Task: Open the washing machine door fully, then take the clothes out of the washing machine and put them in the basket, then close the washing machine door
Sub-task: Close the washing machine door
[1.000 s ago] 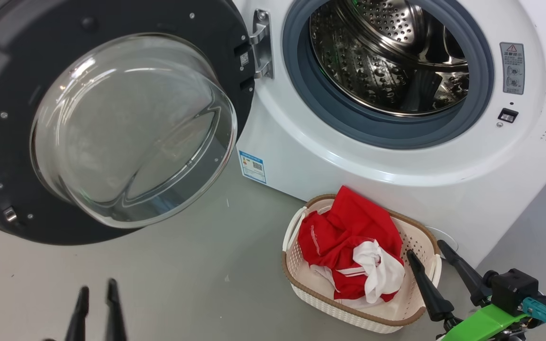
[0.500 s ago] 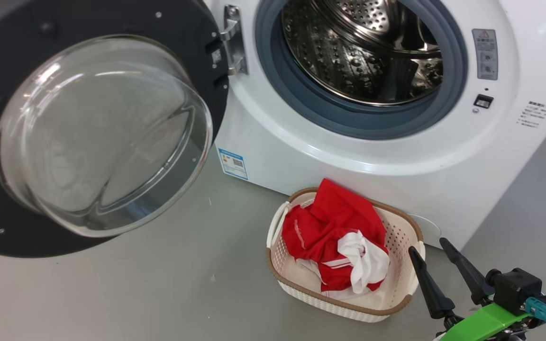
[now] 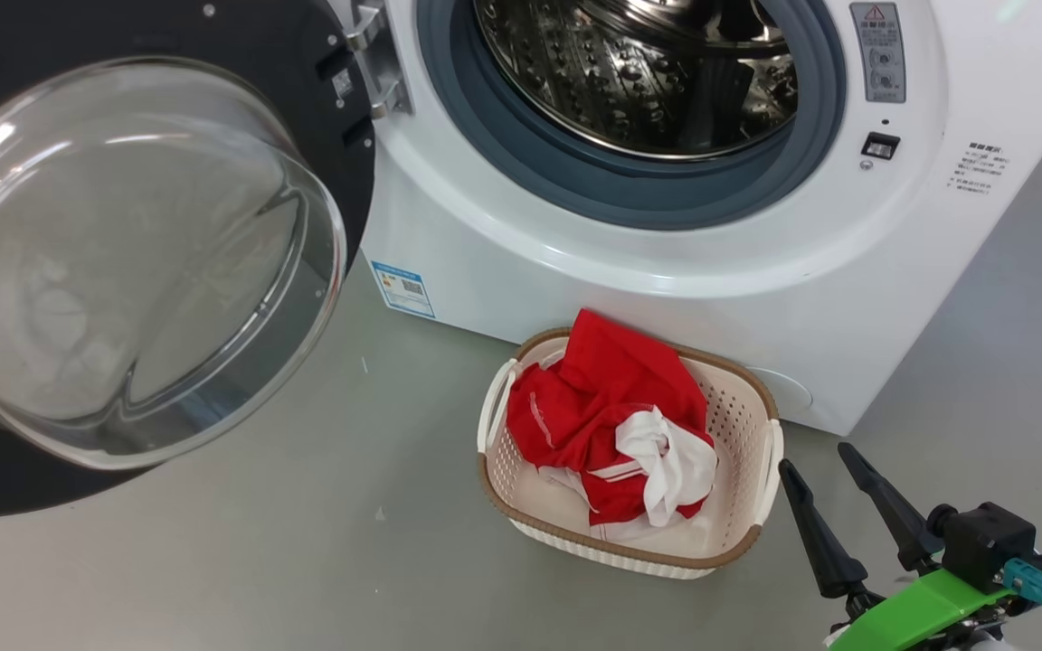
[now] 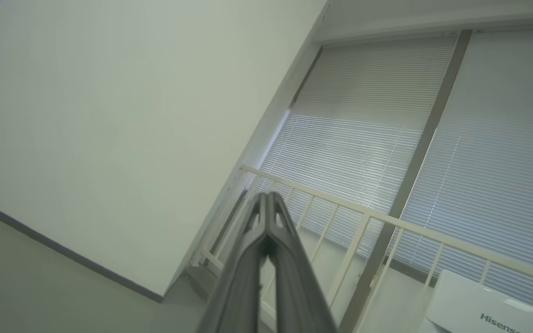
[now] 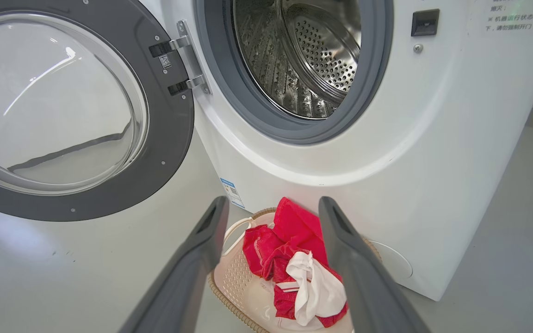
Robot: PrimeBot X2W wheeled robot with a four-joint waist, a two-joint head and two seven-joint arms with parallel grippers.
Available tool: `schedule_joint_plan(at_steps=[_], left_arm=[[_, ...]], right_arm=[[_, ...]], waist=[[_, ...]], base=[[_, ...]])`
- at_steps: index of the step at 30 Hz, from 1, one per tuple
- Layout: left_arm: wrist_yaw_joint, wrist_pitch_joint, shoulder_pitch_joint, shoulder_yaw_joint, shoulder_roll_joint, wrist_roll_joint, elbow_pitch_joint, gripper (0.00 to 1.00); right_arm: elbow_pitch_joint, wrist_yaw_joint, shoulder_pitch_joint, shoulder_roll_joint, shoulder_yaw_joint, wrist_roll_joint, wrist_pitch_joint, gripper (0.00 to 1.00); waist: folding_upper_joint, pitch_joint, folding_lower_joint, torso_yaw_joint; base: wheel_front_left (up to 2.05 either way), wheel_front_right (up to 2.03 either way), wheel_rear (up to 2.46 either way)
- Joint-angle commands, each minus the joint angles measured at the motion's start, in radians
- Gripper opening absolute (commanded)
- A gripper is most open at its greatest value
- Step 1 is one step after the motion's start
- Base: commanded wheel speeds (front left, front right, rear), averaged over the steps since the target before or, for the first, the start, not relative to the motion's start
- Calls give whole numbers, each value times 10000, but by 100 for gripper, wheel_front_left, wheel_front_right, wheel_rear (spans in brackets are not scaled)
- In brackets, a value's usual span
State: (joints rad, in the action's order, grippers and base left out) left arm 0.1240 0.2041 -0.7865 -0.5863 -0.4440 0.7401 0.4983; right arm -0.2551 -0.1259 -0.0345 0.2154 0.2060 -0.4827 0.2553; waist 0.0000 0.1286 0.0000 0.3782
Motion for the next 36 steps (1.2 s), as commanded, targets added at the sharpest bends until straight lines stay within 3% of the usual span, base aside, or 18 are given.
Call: schedule_joint_plan(at_steps=[1, 9, 16, 26, 36], left_arm=[[63, -207, -294, -133, -839, 157, 189, 0], [65, -2084, -1288, -41, -2046, 1056, 3334, 0], [-4, -4843, -1801, 215, -2674, 1573, 5203, 0], [-85, -6898, -1918, 709, -2681, 1684, 5762, 0], [57, -9061, -1366, 1390, -2291, 2129, 4723, 0]], right_arm=[[265, -48, -354, 118, 181, 52, 65, 100], [283, -48, -630, 176, 318, 70, 65, 100], [288, -48, -700, 242, 374, 45, 65, 100], [254, -48, -691, 253, 338, 38, 65, 100], [228, -48, -715, 206, 342, 60, 65, 100]], waist=[[0, 128, 0, -85], [0, 477, 0, -259], [0, 678, 0, -356], [0, 691, 0, -295], [0, 583, 0, -177]], base=[[0, 0, 0], [0, 0, 0], [0, 0, 0], [0, 0, 0], [0, 0, 0]])
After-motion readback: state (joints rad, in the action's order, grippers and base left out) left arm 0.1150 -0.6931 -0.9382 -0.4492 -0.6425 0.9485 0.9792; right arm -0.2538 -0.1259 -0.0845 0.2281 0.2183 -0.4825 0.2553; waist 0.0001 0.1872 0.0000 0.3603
